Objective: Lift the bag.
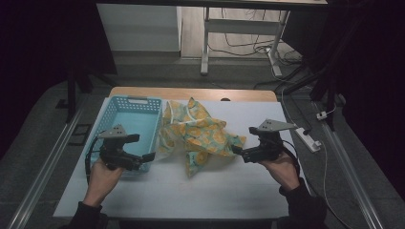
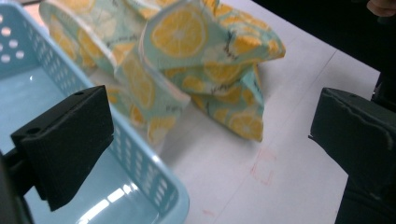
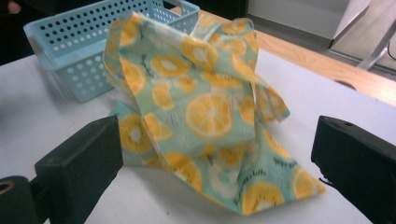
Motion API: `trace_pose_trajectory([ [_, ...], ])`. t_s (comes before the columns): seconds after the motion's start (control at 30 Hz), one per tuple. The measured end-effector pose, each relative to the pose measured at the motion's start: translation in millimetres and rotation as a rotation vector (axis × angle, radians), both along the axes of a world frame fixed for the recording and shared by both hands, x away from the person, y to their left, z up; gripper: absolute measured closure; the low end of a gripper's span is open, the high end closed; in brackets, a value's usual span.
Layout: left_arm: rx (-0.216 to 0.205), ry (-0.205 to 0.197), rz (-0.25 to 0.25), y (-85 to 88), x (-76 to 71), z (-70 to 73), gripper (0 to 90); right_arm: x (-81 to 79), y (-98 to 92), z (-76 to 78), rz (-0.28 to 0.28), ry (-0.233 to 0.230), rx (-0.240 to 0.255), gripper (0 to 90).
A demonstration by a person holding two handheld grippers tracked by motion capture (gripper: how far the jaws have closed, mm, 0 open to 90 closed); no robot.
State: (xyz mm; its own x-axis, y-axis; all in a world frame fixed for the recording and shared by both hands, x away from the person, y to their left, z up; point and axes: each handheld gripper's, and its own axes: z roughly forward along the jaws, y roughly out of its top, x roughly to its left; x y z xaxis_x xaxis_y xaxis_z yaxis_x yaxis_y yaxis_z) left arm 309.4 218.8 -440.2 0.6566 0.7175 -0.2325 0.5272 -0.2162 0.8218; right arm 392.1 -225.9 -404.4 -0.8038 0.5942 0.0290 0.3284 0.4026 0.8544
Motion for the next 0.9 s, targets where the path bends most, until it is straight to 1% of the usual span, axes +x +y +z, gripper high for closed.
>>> trace_pose_trajectory([
  [0.07, -0.001, 0.002, 0.01, 2.4, -5.3, -5.0, 0.0, -3.1, -2.7, -5.8, -0.008, 0.004, 0.0, 1.2],
  [0.17, 0.002, 0.006, 0.022, 4.8, -13.4, -11.2, 0.0, -8.0, -7.0, -12.7, -0.03, -0.004, -0.004, 0.0],
  [0.3, 0.024, 0.013, 0.038, 7.2, -24.6, -20.5, 0.0, -14.7, -14.1, -20.4, -0.056, -0.005, -0.004, 0.0],
  [0.4, 0.02, 0.02, 0.049, 9.8, -32.2, -27.1, 0.0, -20.1, -20.7, -26.5, -0.071, -0.002, -0.009, 0.0],
  [0.43, 0.02, 0.026, 0.051, 10.7, -34.1, -29.0, 0.0, -22.1, -23.3, -28.7, -0.078, -0.003, -0.011, 0.0],
  [0.63, 0.032, 0.025, 0.084, 15.1, -51.6, -38.2, 0.0, -36.6, -41.2, -43.5, -0.116, -0.004, -0.019, 0.0],
  [0.7, 0.043, 0.026, 0.095, 17.3, -58.0, -41.7, 0.0, -41.6, -48.2, -48.8, -0.136, -0.003, -0.009, 0.0],
  [0.77, 0.044, 0.032, 0.103, 19.7, -63.9, -45.5, 0.0, -45.9, -54.6, -53.9, -0.154, 0.001, -0.001, 0.0],
  [0.9, 0.048, 0.045, 0.127, 25.8, -73.7, -53.0, 0.0, -54.1, -64.8, -61.9, -0.18, 0.001, -0.014, 0.0],
])
